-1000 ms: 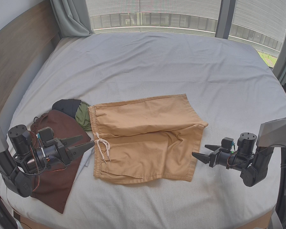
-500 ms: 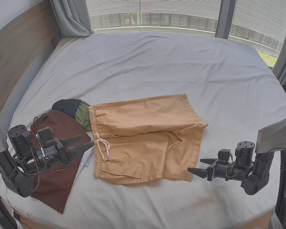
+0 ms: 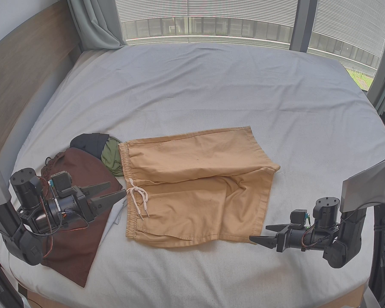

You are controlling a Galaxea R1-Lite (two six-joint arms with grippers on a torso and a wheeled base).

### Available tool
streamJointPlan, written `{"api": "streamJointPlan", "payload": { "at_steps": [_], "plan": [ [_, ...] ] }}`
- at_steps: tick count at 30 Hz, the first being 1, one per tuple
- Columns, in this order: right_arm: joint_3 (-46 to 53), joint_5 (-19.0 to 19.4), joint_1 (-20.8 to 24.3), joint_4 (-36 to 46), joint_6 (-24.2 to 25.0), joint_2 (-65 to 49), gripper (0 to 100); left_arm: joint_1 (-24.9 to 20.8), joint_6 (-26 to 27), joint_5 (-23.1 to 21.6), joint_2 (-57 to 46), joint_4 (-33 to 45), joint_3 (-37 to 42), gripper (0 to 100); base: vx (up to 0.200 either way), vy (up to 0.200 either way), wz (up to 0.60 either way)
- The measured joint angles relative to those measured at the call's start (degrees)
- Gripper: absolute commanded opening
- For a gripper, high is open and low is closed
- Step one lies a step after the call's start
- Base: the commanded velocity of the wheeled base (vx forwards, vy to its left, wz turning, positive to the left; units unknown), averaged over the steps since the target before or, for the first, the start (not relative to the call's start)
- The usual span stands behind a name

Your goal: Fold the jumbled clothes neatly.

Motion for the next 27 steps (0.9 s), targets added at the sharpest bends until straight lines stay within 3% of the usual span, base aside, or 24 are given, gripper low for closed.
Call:
{"api": "streamJointPlan", "payload": {
  "at_steps": [14, 27],
  "plan": [
    [-1.88, -0.49, 0.06, -0.05, 0.38, 3.51, 100, 0.00, 1.07, 0.01, 0.41, 0.00, 0.07, 100, 0.000, 0.000, 0.00],
    [-6.17, -0.38, 1.60, -0.33, 5.69, 7.50, 100, 0.11, 2.95, 0.06, 1.52, 0.02, 0.07, 100, 0.000, 0.000, 0.00]
  ]
}}
